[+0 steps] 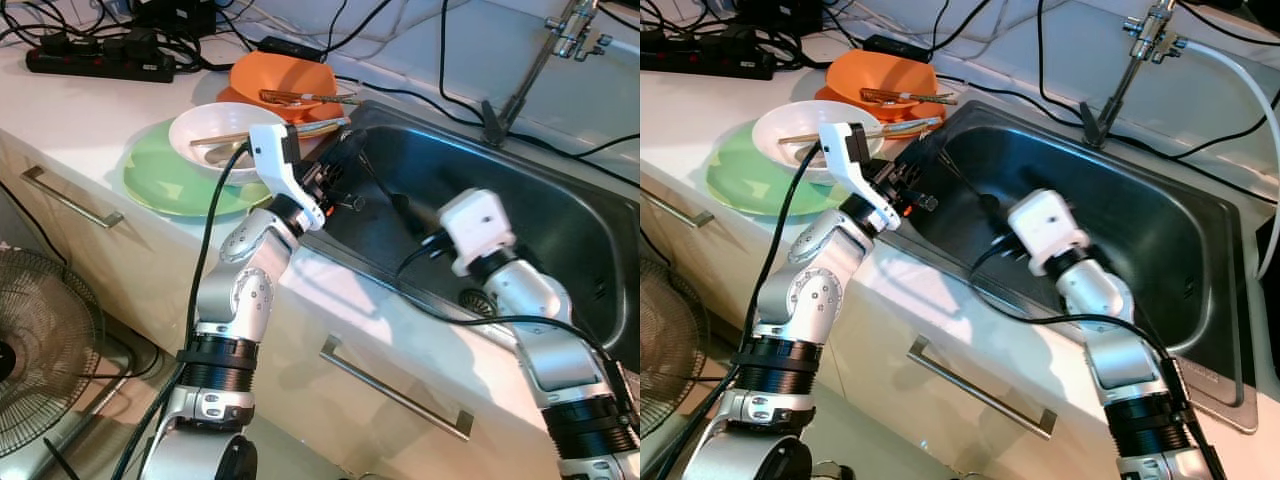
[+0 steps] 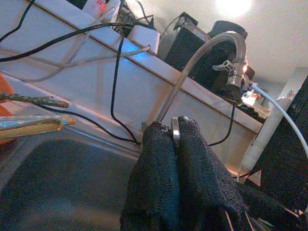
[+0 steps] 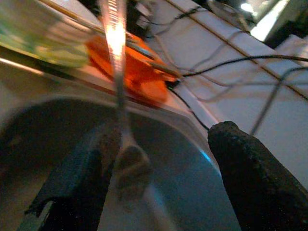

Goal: Kitchen organization

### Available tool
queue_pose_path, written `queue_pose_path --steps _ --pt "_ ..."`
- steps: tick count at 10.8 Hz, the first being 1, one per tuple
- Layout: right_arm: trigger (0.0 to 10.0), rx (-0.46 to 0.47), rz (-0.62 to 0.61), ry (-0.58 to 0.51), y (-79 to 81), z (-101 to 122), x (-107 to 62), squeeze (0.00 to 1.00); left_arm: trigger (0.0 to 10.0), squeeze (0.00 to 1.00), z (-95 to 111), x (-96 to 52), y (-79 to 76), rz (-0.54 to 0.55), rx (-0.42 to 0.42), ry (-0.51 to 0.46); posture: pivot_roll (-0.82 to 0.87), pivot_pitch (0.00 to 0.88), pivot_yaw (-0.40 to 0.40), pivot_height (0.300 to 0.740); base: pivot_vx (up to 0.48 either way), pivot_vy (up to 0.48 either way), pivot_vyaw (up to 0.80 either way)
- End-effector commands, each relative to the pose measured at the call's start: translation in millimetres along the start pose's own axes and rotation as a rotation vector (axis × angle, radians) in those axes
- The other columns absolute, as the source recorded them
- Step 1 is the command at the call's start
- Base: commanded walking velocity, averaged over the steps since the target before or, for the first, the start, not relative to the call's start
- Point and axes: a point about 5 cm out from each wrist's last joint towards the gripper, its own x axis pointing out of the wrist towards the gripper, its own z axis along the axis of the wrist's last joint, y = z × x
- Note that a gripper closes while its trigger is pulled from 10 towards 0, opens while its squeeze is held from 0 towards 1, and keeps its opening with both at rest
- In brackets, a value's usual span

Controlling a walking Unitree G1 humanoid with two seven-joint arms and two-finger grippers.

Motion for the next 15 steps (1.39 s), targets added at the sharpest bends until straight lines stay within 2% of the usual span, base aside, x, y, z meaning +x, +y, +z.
queue_pose_path --steps 1,5,8,10,15 --pt "10.0 0.006 0.022 0.002 0.1 0.2 -3.0 0.0 10.0 0.0 1.0 4.9 -8.0 -0.037 0.011 -0.009 -0.06 0.046 -0.095 0.74 0.0 0.0 0.0" --pt "10.0 0.039 0.055 -0.023 11.5 7.9 6.8 0.0 10.0 0.0 -2.4 7.2 -16.4 -0.095 0.013 0.021 -0.06 0.057 -0.095 0.74 0.0 0.0 0.0" --pt "10.0 0.042 0.072 -0.008 16.1 5.5 8.7 0.0 10.0 0.0 -3.5 8.1 -20.2 -0.121 0.0 0.033 -0.05 0.056 -0.096 0.74 0.0 0.0 0.0" --pt "10.0 0.017 0.048 0.02 18.5 0.7 12.4 0.0 10.0 0.0 -7.8 7.4 -26.0 -0.164 0.004 0.062 -0.05 0.055 -0.096 0.74 0.0 0.0 0.0" --pt "10.0 -0.012 -0.027 0.041 16.6 -2.2 20.5 0.0 10.0 0.0 -8.9 6.3 -28.0 -0.182 -0.001 0.08 -0.05 0.056 -0.099 0.74 0.0 0.0 0.0"
